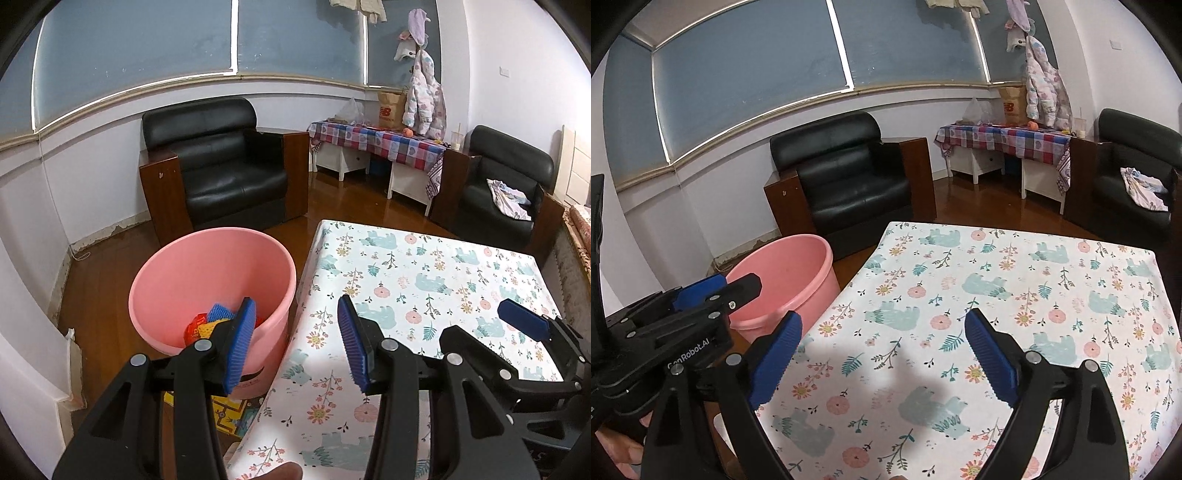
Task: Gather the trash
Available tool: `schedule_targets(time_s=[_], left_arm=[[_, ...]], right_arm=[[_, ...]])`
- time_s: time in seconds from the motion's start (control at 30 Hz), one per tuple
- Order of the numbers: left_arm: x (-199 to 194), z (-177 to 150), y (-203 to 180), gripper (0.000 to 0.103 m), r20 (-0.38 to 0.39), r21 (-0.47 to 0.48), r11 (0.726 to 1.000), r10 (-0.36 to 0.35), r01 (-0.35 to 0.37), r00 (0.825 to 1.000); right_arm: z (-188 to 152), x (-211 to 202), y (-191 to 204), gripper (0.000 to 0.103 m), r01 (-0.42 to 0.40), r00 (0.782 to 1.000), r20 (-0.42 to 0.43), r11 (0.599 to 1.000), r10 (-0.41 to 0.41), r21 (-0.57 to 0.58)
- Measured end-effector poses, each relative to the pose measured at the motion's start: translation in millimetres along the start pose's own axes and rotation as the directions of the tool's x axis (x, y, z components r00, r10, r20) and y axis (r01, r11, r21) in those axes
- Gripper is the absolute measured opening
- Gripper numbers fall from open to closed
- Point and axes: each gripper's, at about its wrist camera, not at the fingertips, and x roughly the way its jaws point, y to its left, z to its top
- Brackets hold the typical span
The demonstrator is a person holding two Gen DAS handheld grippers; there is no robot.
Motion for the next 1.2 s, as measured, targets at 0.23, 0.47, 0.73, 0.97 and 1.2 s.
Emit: schedule_targets(time_s=[0.23, 0.47, 0.73, 0.97, 1.2], left_arm=[[-1, 0, -4, 0.047, 0.004, 0.011, 1.0, 0.004, -0.004, 1.0], [-5, 0, -11, 0.047, 0.018, 0.035, 0.999, 0.025, -0.026, 1.0], [-5, 1, -13, 0.047, 0.018, 0.037, 0.999, 0.031, -0.031, 0.999], [-8, 0, -17, 0.047, 0.025, 0.04, 0.999, 0.032, -0.033, 0.999], [-9, -1, -18, 0.047, 0.029, 0.043, 0.999, 0.033, -0.034, 0.999]], right_arm=[[-3, -5, -6, 0.088, 0.003, 1.0, 0.003, 1.0, -0.003, 0.01], [-3, -7, -9, 0.088, 0.003, 1.0, 0.001, 1.0, -0.003, 0.014], [-5, -8, -12, 0.088, 0.013, 1.0, 0.001, 1.0, -0.013, 0.016], [-5, -11, -15, 0.088, 0.015, 1.0, 0.007, 1.0, -0.015, 0.019], [-5, -13, -15, 0.088, 0.017, 1.0, 0.009, 1.0, -0.017, 0.019]])
